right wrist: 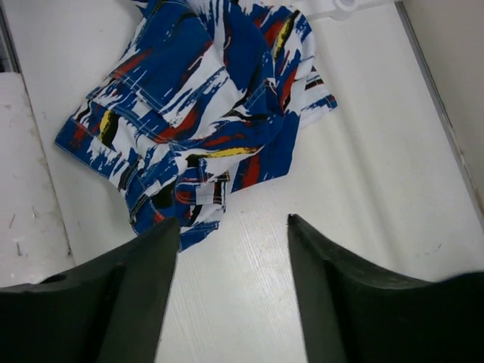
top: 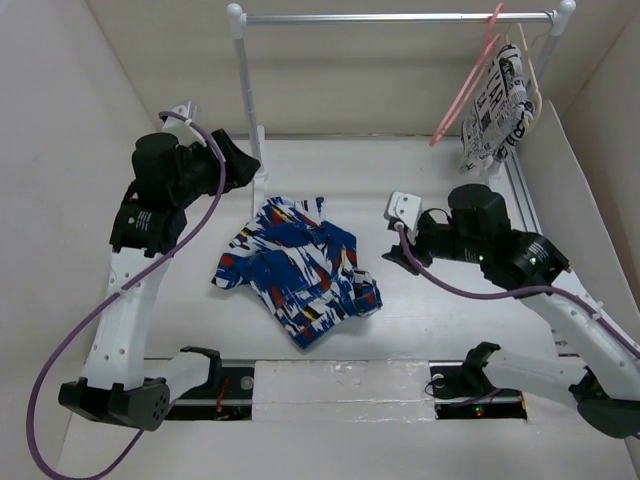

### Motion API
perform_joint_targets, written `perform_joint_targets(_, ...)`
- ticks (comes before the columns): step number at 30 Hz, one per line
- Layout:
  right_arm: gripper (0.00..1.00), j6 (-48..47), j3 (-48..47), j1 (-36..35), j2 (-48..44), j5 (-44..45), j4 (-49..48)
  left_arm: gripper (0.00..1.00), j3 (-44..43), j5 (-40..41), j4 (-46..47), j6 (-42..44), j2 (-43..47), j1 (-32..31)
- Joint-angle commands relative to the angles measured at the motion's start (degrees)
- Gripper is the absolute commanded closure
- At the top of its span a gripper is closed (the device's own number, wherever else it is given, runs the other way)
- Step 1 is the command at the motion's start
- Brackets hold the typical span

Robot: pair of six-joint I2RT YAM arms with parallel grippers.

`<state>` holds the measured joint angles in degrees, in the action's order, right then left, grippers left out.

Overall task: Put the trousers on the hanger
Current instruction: Flatten out the trousers at the center of the board.

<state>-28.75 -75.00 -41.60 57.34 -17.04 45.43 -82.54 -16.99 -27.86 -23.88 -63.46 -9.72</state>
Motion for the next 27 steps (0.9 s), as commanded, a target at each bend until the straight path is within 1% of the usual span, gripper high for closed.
perform_joint_targets(1,0.4,-1.92,-2.96,-2.68,1.45,-3.62,-2.19,0.38,-1.39,0.11,1.84,-0.73,-0.26,0.22)
perform_joint_targets(2,0.53,-2.1,-3.13,-3.56,2.15,-3.62,-2.19,0.38,-1.65,2.12,1.67,-0.73,0.09,0.22)
perform_joint_targets(4,0.8,-1.75,-3.13,-5.84,4.26,-3.36,-3.84,0.43,-2.36,5.02,0.7,-0.73,0.53,0.22)
perform_joint_targets(5,0.94,-1.22,-2.87,-8.99,4.97,-2.74,-4.81,0.47,-2.62,7.04,-0.08,-0.9,0.62,0.22)
perform_joint_targets(6,1.0,-0.26,-2.7,-10.85,5.84,-0.91,-5.87,0.5,-2.8,11.76,-1.83,-1.43,0.62,0.22)
perform_joint_targets(7,1.0,0.1,-2.17,-12.87,7.77,0.67,-8.05,0.52,-2.71,14.24,-2.81,-2.56,0.97,0.22)
perform_joint_targets(8,1.0,0.45,-1.9,-17.59,8.83,2.43,-9.03,0.56,-2.71,19.84,-3.86,-3.1,1.06,0.22)
perform_joint_targets(9,1.0,0.89,-1.82,-19.98,10.15,6.54,-10.0,0.62,-2.36,21.72,-5.52,-3.71,1.06,0.22)
perform_joint_targets(10,1.0,1.07,-1.81,-22.27,11.29,8.58,-11.4,0.71,-1.66,23.57,-6.15,-4.24,0.97,0.22)
perform_joint_targets(11,1.0,1.15,-2.08,-26.82,14.17,10.51,-11.76,0.84,-1.31,26.54,-6.68,-4.51,0.62,0.22)
perform_joint_targets(12,1.0,1.85,-2.08,-28.78,15.59,14.19,-12.38,0.87,-0.78,27.7,-7.55,-4.77,0.01,0.22)
perform_joint_targets(13,0.95,2.29,-1.99,-30.36,17.09,15.18,-13.95,0.88,0.27,28.24,-8.0,-4.86,-2.0,0.22)
perform_joint_targets(14,0.77,2.99,-1.03,-31.6,19.62,15.54,-14.92,0.9,0.63,29.03,-8.61,-5.73,-3.32,0.22)
perform_joint_targets(15,0.68,4.83,0.02,-33.61,20.61,15.98,-16.67,0.9,1.41,28.25,-9.05,-6.26,-4.9,1.62)
perform_joint_targets(16,0.59,5.63,1.34,-34.59,21.49,16.07,-20.34,0.9,3.94,26.16,-8.97,-6.62,-7.01,3.72)
perform_joint_targets(17,0.47,6.33,2.48,-35.55,22.37,16.33,-21.77,0.9,5.97,19.78,-7.93,-7.58,-7.37,6.26)
perform_joint_targets(18,0.43,7.38,3.97,-37.48,24.72,16.68,-23.09,0.86,8.77,15.02,-4.09,-8.11,-7.29,9.42)
perform_joint_targets(19,0.4,7.66,4.33,-38.54,26.14,19.12,-24.41,0.81,13.85,13.06,-1.96,-8.64,-5.9,15.54)
perform_joint_targets(20,0.36,7.92,4.25,-39.6,27.63,20.1,-24.6,0.63,15.9,11.12,-0.2,-8.81,-4.84,17.87)
perform_joint_targets(21,0.34,8.27,3.99,-40.65,30.78,22.46,-24.69,0.53,17.66,11.11,1.82,-9.16,-3.96,19.54)
perform_joint_targets(22,0.33,8.45,3.73,-42.14,32.55,23.7,-24.69,0.46,19.59,11.37,2.19,-9.34,-2.65,21.56)
perform_joint_targets(23,0.31,8.8,3.55,-42.68,34.22,24.5,-24.86,0.35,20.13,11.19,2.11,-9.34,-2.63,22.19)
perform_joint_targets(24,0.31,9.41,3.2,-42.68,35.89,25.55,-25.12,0.32,21.27,10.93,1.76,-9.43,-3.07,22.2)
perform_joint_targets(25,0.31,10.55,2.67,-43.2,40.52,27.3,-25.91,0.31,22.68,10.84,1.49,-9.52,-3.59,22.2)
perform_joint_targets(26,0.31,10.56,2.67,-43.21,40.57,28.19,-25.92,0.31,22.69,10.84,1.66,-9.52,-3.6,22.2)
perform_joint_targets(27,0.31,11.6,2.76,-43.21,41.61,28.9,-26.53,0.3,24.78,10.67,2.01,-10.22,-3.69,22.2)
